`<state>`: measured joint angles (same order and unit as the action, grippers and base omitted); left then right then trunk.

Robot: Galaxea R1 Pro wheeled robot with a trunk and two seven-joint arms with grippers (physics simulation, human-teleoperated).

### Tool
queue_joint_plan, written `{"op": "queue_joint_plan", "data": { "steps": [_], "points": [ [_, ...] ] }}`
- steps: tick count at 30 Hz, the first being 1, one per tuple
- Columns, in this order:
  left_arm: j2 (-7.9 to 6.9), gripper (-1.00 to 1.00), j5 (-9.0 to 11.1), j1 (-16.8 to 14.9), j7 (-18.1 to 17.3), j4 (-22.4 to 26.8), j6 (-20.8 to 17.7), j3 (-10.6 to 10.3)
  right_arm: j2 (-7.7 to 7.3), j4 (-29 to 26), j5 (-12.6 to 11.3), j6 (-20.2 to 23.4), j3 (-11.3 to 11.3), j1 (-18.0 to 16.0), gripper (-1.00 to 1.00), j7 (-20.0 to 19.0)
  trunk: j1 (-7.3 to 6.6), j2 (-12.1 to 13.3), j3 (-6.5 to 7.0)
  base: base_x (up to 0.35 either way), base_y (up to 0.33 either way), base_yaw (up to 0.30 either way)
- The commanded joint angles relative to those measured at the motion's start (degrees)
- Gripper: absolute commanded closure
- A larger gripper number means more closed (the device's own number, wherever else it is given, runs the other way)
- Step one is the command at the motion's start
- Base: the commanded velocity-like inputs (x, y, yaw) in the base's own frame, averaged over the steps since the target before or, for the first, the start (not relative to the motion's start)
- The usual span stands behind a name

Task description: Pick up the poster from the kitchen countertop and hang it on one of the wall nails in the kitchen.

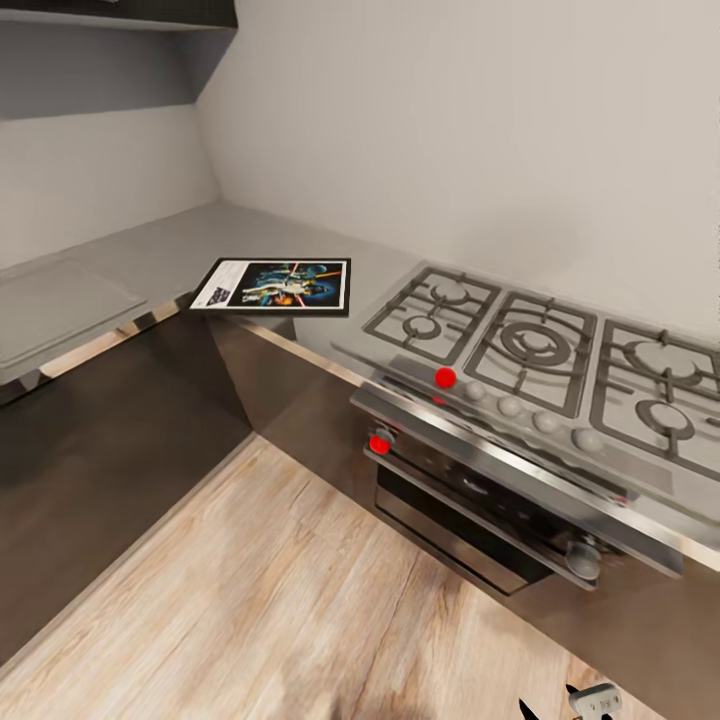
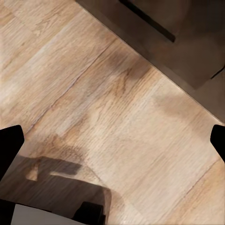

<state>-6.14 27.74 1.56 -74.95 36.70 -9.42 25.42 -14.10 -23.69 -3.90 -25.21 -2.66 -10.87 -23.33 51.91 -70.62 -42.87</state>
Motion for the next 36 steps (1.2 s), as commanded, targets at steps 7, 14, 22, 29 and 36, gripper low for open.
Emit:
{"op": "queue_joint_plan", "data": {
  "steps": [7,14,22,29,36],
  "points": [
    [0.01,-1.00,0.2,0.0,-0.1,0.0,-0.6,0.0,0.03,0.1,-0.4,0.0,-0.2,0.0,-1.00,-0.6,0.00,0.0,0.64,0.000,0.000,0.000],
    [0.04,-1.00,0.2,0.0,-0.1,0.0,-0.6,0.0,0.03,0.1,-0.4,0.0,-0.2,0.0,-1.00,-0.6,0.00,0.0,1.31,0.000,0.000,0.000],
    [0.01,-1.00,0.2,0.0,-0.1,0.0,-0.6,0.0,0.04,0.1,-0.4,0.0,-0.2,0.0,-1.00,-0.6,0.00,0.0,2.07,0.000,0.000,0.000],
    [-0.01,-1.00,0.2,0.0,-0.1,0.0,-0.6,0.0,0.04,0.1,-0.4,0.0,-0.2,0.0,-1.00,-0.6,0.00,0.0,2.74,0.000,0.000,0.000],
    [-0.01,-1.00,0.2,0.0,-0.1,0.0,-0.6,0.0,0.04,0.1,-0.4,0.0,-0.2,0.0,-1.00,-0.6,0.00,0.0,3.41,0.000,0.000,0.000]
  ]
}}
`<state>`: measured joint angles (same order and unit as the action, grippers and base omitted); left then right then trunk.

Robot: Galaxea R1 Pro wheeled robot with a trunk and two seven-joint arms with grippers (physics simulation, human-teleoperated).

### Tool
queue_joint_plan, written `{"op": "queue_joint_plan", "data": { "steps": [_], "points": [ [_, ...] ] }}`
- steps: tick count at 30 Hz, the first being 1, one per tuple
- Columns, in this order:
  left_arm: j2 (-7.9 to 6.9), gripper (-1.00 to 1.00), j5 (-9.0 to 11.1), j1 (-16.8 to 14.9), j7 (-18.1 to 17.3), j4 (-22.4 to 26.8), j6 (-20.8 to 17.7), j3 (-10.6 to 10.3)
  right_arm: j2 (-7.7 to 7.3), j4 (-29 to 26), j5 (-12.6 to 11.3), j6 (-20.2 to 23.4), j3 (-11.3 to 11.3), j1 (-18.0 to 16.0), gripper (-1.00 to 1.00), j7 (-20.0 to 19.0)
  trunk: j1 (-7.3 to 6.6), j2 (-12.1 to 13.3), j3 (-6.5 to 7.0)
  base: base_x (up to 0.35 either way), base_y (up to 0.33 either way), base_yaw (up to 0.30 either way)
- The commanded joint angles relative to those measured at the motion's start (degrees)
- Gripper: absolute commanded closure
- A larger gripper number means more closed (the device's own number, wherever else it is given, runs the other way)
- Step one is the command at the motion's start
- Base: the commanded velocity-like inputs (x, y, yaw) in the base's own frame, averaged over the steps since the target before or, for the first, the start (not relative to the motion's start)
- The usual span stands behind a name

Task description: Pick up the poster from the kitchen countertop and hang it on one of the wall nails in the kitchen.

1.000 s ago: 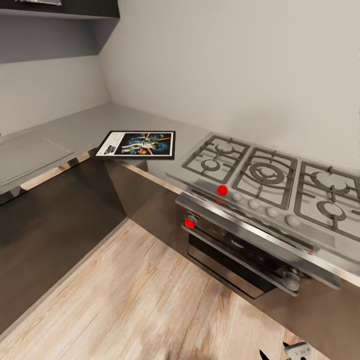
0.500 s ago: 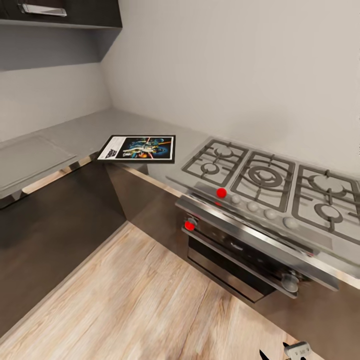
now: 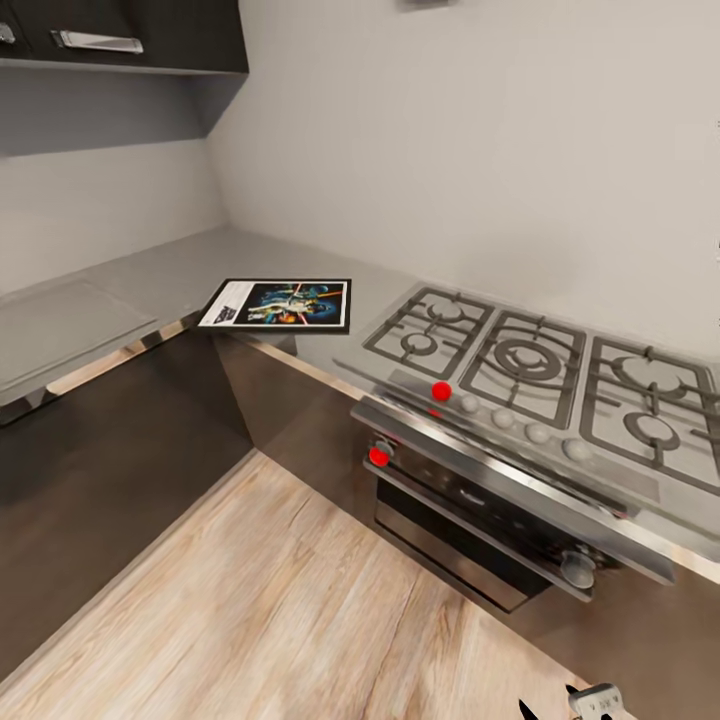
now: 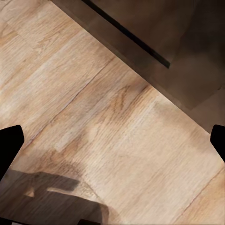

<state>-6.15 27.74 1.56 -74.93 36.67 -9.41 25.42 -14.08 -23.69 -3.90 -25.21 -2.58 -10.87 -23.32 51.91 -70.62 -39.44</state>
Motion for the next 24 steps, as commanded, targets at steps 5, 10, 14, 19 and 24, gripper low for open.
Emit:
{"op": "queue_joint_plan", "data": {
  "steps": [5,10,14,19,24],
  "points": [
    [0.00,-1.00,0.2,0.0,-0.1,0.1,-0.6,0.0,0.02,0.1,-0.4,0.0,-0.2,0.0,-1.00,-0.6,0.00,0.0,0.43,0.008,0.059,0.000],
    [0.00,-1.00,0.2,0.0,-0.2,0.1,-0.6,0.0,0.02,0.1,-0.4,0.0,-0.2,0.0,-1.00,-0.7,0.00,0.0,0.56,0.062,0.244,0.000],
    [0.00,-1.00,0.2,0.0,-0.2,0.1,-0.6,0.0,0.00,0.1,-0.4,0.1,-0.2,0.0,-1.00,-0.7,0.00,0.0,0.58,0.072,0.278,0.000],
    [0.00,-1.00,0.2,0.0,-0.2,0.1,-0.6,0.0,-0.01,0.1,-0.4,0.1,-0.2,0.0,-1.00,-0.8,0.00,0.0,0.58,0.058,0.286,0.000],
    [0.00,-1.00,0.2,0.0,-0.2,0.1,-0.6,0.0,0.00,0.1,-0.4,0.1,-0.2,0.0,-1.00,-0.8,0.00,0.0,0.59,0.016,0.291,0.015]
  ]
}}
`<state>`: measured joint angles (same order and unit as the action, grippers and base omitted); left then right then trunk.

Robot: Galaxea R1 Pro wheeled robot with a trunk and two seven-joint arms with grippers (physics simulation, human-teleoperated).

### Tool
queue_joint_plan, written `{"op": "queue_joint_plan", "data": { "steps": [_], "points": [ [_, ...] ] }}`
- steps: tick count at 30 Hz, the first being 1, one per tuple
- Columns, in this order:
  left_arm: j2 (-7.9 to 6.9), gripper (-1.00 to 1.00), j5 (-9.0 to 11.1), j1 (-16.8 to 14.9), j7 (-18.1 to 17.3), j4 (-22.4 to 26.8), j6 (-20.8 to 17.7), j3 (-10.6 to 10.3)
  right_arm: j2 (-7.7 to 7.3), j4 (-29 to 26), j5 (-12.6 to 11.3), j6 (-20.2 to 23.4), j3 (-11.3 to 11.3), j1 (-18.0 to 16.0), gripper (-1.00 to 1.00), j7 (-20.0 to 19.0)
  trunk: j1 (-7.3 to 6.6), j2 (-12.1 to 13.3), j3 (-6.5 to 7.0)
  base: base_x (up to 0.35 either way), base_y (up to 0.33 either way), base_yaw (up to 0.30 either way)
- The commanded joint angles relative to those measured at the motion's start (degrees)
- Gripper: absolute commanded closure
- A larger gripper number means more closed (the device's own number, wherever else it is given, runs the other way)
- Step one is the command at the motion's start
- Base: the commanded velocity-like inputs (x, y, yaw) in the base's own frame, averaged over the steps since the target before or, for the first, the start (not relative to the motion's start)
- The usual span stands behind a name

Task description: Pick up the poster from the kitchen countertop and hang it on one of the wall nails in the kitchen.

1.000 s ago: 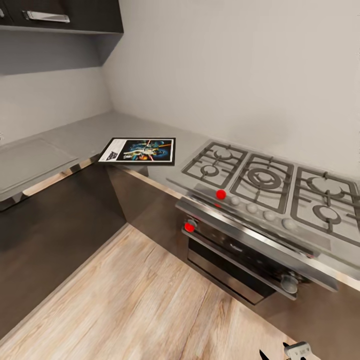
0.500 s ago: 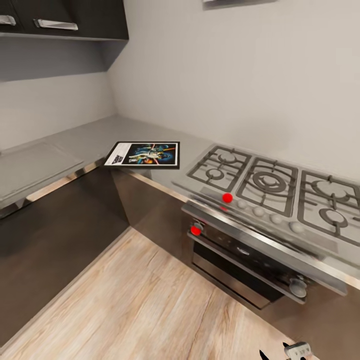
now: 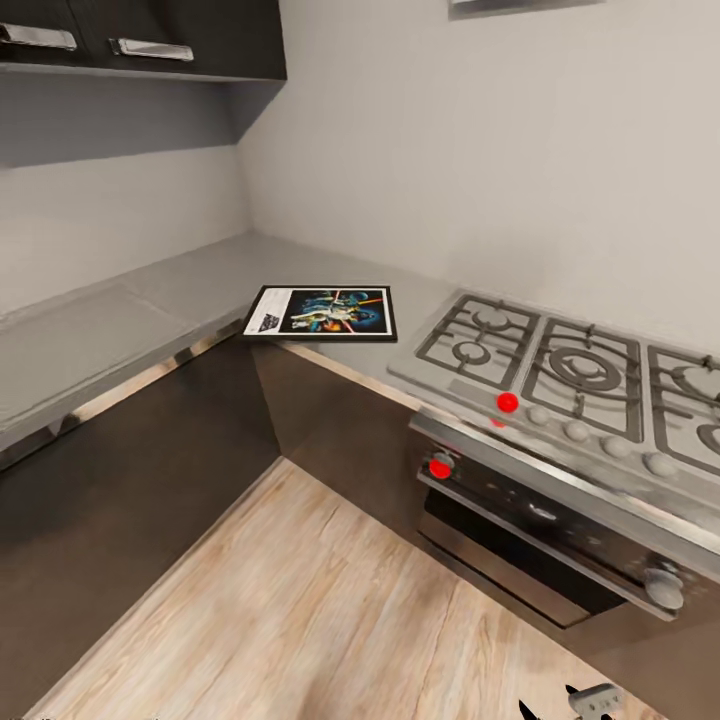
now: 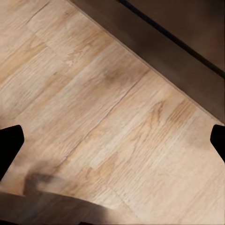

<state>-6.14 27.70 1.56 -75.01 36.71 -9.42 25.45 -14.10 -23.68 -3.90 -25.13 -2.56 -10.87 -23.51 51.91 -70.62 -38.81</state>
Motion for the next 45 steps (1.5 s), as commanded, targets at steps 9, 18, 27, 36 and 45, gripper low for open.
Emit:
{"op": "queue_joint_plan", "data": {
  "steps": [9,18,27,36,45],
  "points": [
    [-0.01,-1.00,0.3,0.0,-0.1,0.0,-0.6,-0.1,0.04,0.0,-0.4,0.0,-0.3,0.0,-1.00,-0.4,0.00,0.0,0.15,0.002,0.182,0.211],
    [-0.05,-1.00,0.3,0.0,0.0,-0.1,-0.6,0.0,1.43,-0.4,-0.5,0.0,0.7,-0.1,-1.00,-0.6,0.00,0.0,0.32,0.000,0.016,0.187],
    [-0.07,-1.00,0.5,0.0,0.0,-5.8,1.6,1.8,14.17,-16.1,-1.4,9.7,1.1,-2.3,-1.00,-0.9,0.00,0.0,0.33,0.000,0.001,0.015],
    [-0.12,-1.00,0.5,0.0,0.0,-9.8,5.0,3.9,21.04,-23.0,-11.6,20.1,1.1,-11.8,-1.00,1.3,0.00,0.0,0.34,0.000,0.000,0.000],
    [-0.44,-1.00,0.5,0.0,0.9,-10.2,5.1,4.8,23.71,-23.4,-62.0,16.7,11.4,-22.2,-1.00,7.2,0.00,0.0,0.34,0.000,0.000,0.000]
  ]
}}
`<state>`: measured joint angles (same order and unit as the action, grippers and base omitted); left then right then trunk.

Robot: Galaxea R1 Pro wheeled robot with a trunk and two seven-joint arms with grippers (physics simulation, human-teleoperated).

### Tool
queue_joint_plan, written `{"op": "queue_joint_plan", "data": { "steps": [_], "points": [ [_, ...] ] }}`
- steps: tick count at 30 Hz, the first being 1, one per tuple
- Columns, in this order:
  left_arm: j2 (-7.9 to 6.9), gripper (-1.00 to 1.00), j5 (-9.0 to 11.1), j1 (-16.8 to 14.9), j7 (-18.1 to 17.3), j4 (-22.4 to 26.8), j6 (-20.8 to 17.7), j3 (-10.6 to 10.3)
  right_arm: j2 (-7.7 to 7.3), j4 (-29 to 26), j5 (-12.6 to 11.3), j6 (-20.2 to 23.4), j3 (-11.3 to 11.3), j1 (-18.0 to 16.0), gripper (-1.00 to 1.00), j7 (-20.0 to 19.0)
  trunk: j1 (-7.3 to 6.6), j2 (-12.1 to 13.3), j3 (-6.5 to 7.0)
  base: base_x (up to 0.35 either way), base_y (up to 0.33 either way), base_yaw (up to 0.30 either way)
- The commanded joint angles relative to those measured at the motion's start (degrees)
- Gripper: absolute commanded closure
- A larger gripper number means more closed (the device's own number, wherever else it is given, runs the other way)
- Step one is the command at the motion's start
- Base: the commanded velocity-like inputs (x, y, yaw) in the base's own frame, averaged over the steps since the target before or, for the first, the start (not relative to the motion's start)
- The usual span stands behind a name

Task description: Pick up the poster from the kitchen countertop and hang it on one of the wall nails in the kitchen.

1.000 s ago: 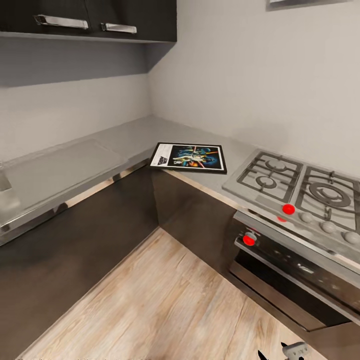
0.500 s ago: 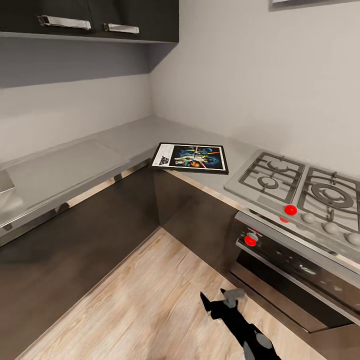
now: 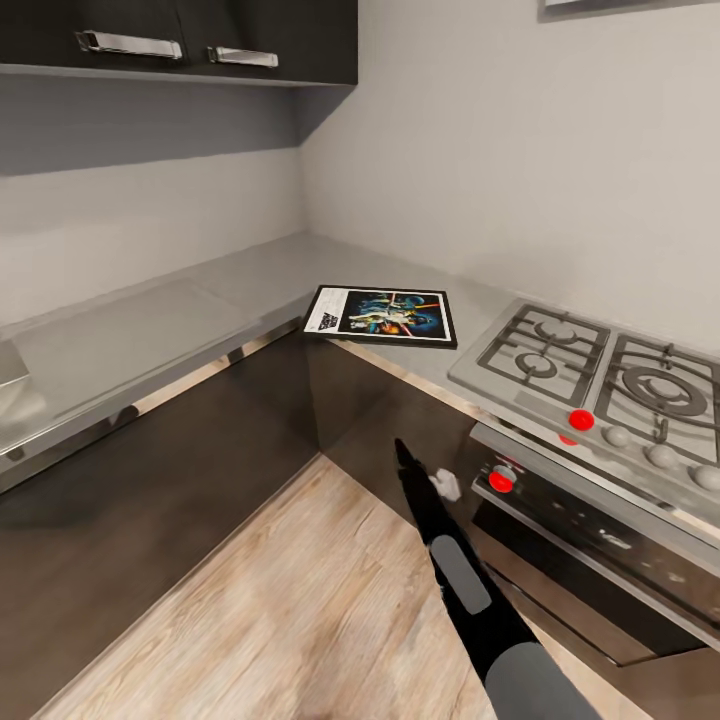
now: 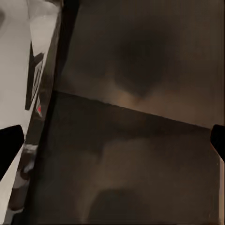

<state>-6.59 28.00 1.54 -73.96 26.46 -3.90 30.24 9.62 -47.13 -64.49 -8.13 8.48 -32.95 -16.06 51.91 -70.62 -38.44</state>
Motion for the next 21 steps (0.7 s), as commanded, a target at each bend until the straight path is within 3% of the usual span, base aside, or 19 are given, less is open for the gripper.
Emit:
{"op": "queue_joint_plan", "data": {
  "steps": [1,2,5,9,14,21],
  "points": [
    [0.00,-1.00,0.2,0.0,0.0,0.1,-0.4,0.0,0.00,0.0,-3.8,-0.3,0.6,-0.4,-1.00,-0.2,0.00,0.0,-0.04,0.027,0.000,0.000],
    [-0.04,-1.00,0.2,0.0,0.2,0.1,-0.5,0.1,0.02,0.1,-10.0,-0.2,1.9,-1.4,-1.00,-0.1,0.00,0.0,-0.04,0.098,0.000,0.000],
    [-0.07,-1.00,0.2,0.0,0.3,0.1,-0.5,0.2,0.04,0.1,-14.3,-0.2,5.0,-2.0,-1.00,0.0,0.00,0.0,-0.04,0.184,0.000,0.000],
    [-0.17,-1.00,0.2,0.0,0.3,0.1,-0.8,0.3,0.05,-0.2,-17.1,-0.3,8.5,-2.7,-1.00,-0.1,0.00,0.0,-0.04,0.135,0.000,0.000],
    [-0.24,-1.00,0.2,0.0,0.3,0.1,-0.9,0.3,0.05,-0.3,-17.3,-0.1,8.9,-2.9,-1.00,-0.1,0.00,0.0,-0.04,0.046,0.020,0.000],
    [-0.26,-1.00,0.2,0.0,0.3,0.1,-0.9,0.3,0.05,-0.3,-17.4,-0.2,11.3,-2.9,-1.00,0.0,0.00,0.0,-0.04,0.087,0.085,0.000]
  ]
}}
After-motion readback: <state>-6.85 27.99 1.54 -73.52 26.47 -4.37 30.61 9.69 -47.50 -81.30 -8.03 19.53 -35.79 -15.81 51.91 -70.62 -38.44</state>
